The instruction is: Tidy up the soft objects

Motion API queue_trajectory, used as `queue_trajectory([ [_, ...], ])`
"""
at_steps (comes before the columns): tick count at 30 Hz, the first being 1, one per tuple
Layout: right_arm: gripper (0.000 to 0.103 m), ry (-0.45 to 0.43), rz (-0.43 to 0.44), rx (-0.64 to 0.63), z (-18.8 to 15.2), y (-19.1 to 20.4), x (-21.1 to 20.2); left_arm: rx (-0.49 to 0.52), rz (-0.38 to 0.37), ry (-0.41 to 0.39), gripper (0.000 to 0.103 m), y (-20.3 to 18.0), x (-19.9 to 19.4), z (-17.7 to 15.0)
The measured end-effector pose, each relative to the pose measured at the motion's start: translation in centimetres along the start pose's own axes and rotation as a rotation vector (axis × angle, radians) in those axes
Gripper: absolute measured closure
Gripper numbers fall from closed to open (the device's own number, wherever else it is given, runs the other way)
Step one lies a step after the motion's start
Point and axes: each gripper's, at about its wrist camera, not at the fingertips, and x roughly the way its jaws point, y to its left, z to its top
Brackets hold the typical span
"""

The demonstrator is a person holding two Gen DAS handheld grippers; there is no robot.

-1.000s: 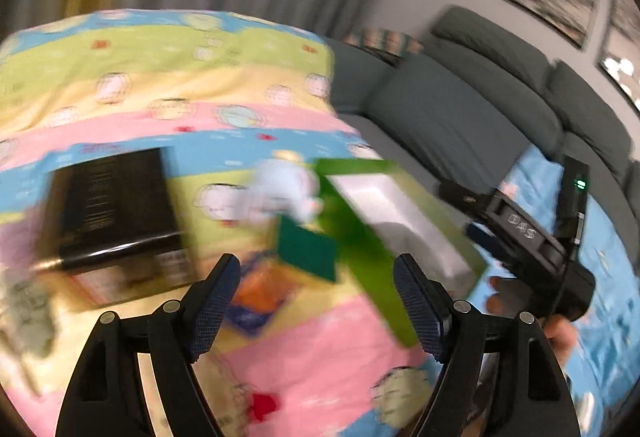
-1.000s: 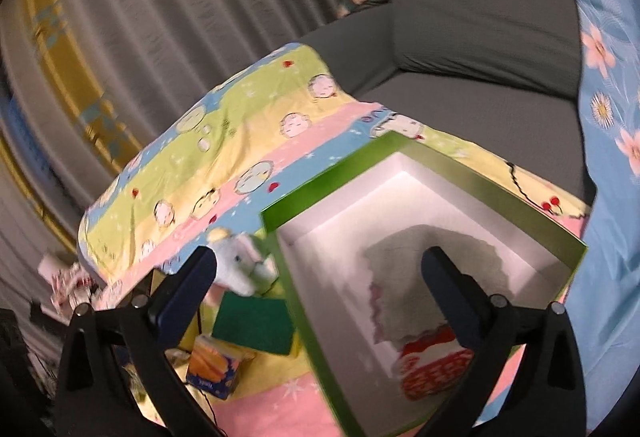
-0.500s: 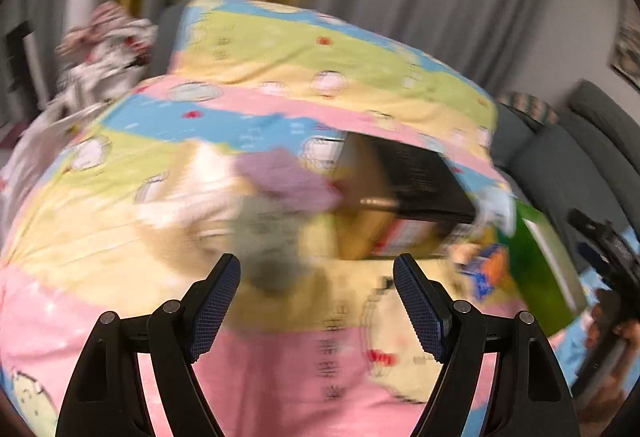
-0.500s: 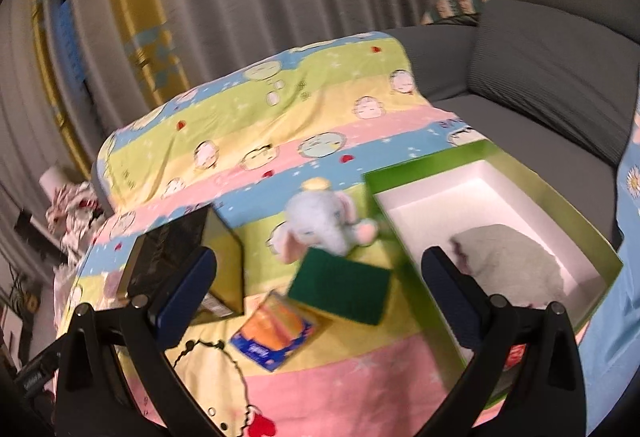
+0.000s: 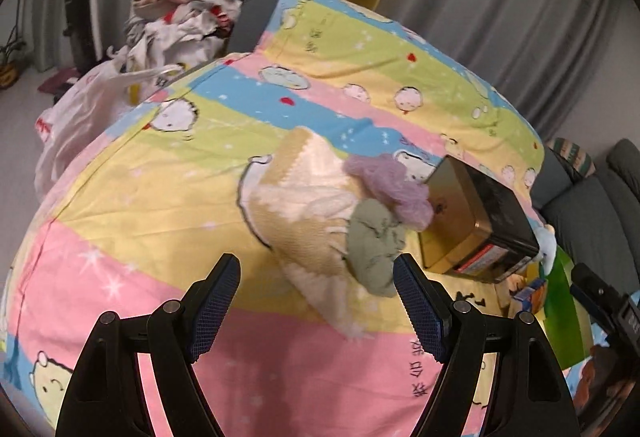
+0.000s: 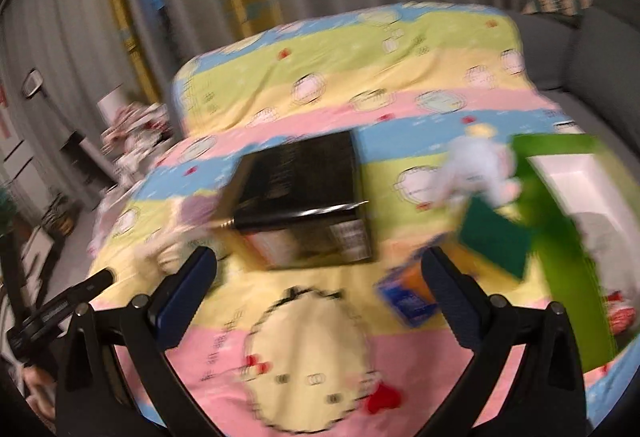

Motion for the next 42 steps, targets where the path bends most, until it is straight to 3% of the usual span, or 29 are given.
queue_trajectory([
  [9,0.004,0.141,0.182,0.004,0.7,7.6,4.2,-0.039,0.048,0.002,0.024,2.7,-0.8,0.9],
  [15,0.030,0.245,0.245,-0.023,1.4,13.2,8.2,-0.051,0.057,-0.003,0.024,3.6,-1.1,1.1],
  [18,0.038,0.264,0.153,-0.062,1.1,15.0,10.5,-0.036,0.072,-0.003,0.024,3.7,-1.1,1.1],
  [20,0.039,0.276,0.093,-0.081,0.7,15.2,11.7,-0.035,0.075,0.000,0.024,3.8,-1.1,1.1],
  [24,0.040,0.337,0.064,-0.080,-0.5,14.6,14.0,-0.041,0.064,0.003,0.024,3.9,-1.1,1.2],
  [27,0.046,0.333,-0.011,-0.105,-1.1,14.2,15.3,-0.040,0.062,0.004,0.024,3.9,-1.1,1.2],
  [30,0.054,0.357,-0.030,-0.100,-1.5,13.5,16.6,-0.042,0.059,0.007,0.024,4.0,-1.1,1.3],
  [33,0.072,0.363,-0.048,-0.110,-2.2,12.9,17.6,-0.042,0.070,0.007,0.024,4.0,-1.1,1.2],
  [35,0.089,0.347,-0.051,-0.117,-2.5,12.6,17.7,-0.041,0.074,0.011,0.024,3.9,-1.0,1.2],
  [42,0.092,0.325,0.087,-0.106,-2.4,11.5,13.5,-0.033,0.058,0.026,0.024,3.2,-0.8,0.9],
])
